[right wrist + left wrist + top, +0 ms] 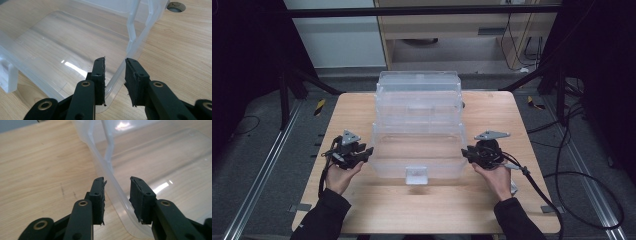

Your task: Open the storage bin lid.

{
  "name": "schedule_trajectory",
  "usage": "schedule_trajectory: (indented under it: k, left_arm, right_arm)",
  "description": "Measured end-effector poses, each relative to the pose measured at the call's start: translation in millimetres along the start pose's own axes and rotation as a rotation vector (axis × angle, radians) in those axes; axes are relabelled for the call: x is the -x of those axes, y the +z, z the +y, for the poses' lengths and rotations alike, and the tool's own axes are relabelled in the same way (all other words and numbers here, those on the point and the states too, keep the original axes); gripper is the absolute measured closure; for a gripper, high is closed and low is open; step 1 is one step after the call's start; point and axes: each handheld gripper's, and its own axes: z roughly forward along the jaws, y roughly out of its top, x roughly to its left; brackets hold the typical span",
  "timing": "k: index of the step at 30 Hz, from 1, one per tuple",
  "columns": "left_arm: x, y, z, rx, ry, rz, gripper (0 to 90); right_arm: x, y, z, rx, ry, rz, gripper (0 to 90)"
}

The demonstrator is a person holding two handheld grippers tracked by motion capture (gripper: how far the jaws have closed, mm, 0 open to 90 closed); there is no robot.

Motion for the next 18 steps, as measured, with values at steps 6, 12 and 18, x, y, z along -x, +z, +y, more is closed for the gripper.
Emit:
schedule_trajectory:
  k: [6, 12, 18]
  left_arm:
    - [2.4, -2.1, -0.2, -0.002, 0.004, 0.003, 69.8]
    - [4.9, -3.6, -2.9, 0.014, -0.007, 0.008, 70.7]
    - [9.1, -9.8, -9.3, 0.037, -0.023, -0.002, 70.7]
  right_arm:
    - [-0.6, -0.2, -0.2, 0.001, 0.004, -0.003, 70.6]
    - [-0.5, -1.2, -0.7, -0.001, 0.015, -0.001, 71.2]
    - [-2.2, -3.6, -1.9, -0.009, 0.009, -0.006, 71.3]
